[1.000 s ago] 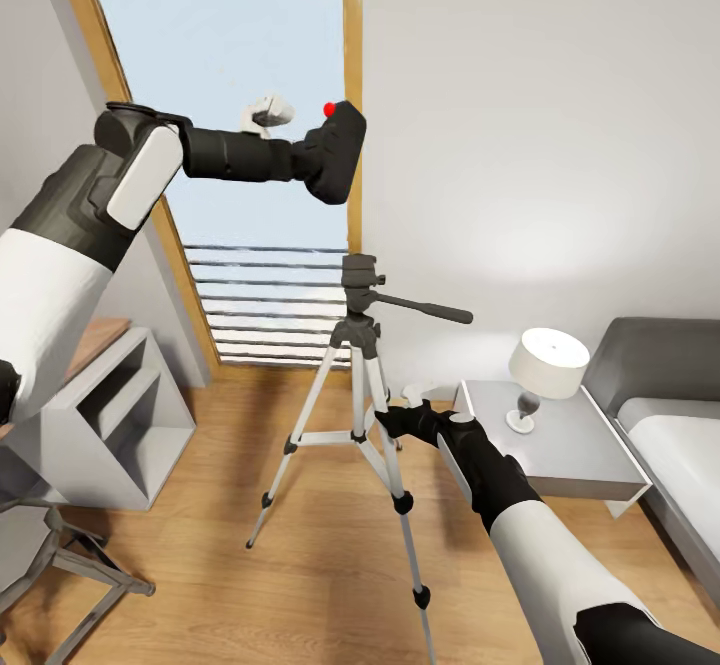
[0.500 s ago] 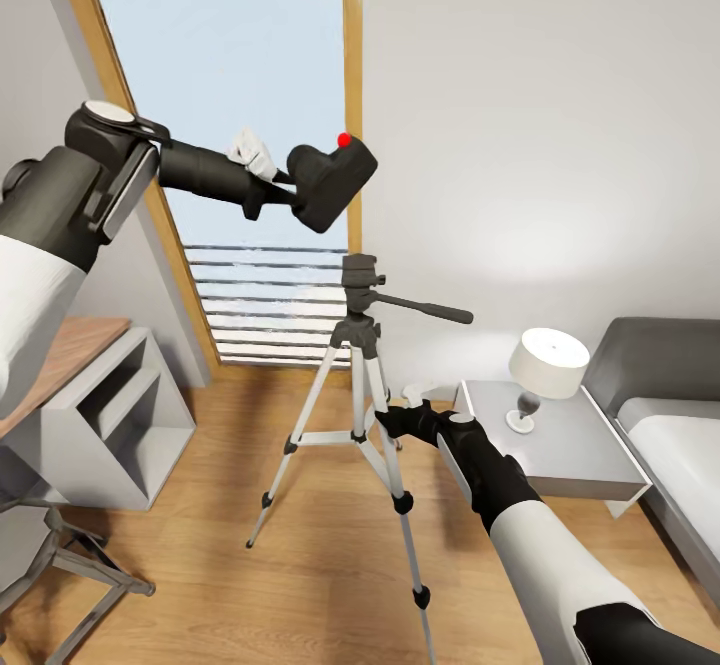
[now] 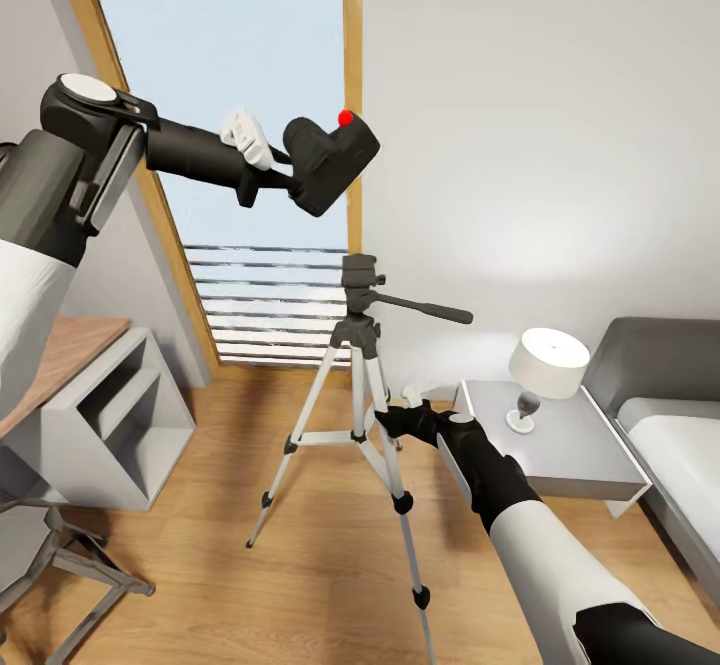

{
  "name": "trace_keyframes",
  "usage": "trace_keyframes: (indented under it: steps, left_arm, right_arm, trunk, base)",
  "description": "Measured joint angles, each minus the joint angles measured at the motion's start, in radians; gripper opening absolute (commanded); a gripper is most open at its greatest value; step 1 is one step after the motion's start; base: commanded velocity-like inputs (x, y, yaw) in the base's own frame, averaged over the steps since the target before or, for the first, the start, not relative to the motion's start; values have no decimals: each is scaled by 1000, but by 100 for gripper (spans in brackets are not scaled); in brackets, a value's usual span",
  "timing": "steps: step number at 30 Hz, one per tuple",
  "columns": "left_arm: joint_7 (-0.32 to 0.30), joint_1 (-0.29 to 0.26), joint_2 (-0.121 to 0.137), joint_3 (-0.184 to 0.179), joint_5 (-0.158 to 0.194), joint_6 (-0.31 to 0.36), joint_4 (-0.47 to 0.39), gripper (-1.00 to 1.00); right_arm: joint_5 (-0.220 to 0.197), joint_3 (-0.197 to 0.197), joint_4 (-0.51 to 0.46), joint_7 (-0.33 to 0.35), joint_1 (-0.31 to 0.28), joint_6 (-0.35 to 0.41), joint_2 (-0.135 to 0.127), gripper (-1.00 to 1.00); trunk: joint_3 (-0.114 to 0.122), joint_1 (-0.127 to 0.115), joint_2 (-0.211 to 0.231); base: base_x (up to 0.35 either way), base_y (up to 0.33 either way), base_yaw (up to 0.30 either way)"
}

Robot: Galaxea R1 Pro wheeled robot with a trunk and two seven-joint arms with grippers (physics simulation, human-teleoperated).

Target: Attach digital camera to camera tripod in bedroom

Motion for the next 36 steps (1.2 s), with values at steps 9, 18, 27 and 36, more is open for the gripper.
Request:
trace_keyframes:
  steps: [9, 18, 27, 36]
  left_arm:
    - [6, -13, -31, 33, -12, 114, 145, -100]
    - [-180, -175, -126, 20, -282, 128, 499, -100]
    - [-280, -207, -202, 22, -522, 64, 554, -100]
    - [-290, -209, -215, 30, -541, -4, 474, -100]
  right_arm:
    - [0, 0, 0, -1, 0, 0, 0, -100]
    - [-2, 0, 1, 0, 0, -1, -1, -100]
    - [-1, 0, 0, -1, 0, 1, -1, -100]
    - [-1, 0, 0, -1, 0, 1, -1, -100]
  trunk:
    - [0, 0, 0]
    - [0, 0, 0]
    - [0, 0, 0]
    - [0, 0, 0]
  base:
    - [0, 0, 0]
    - [0, 0, 0]
    - [0, 0, 0]
    - [0, 0, 0]
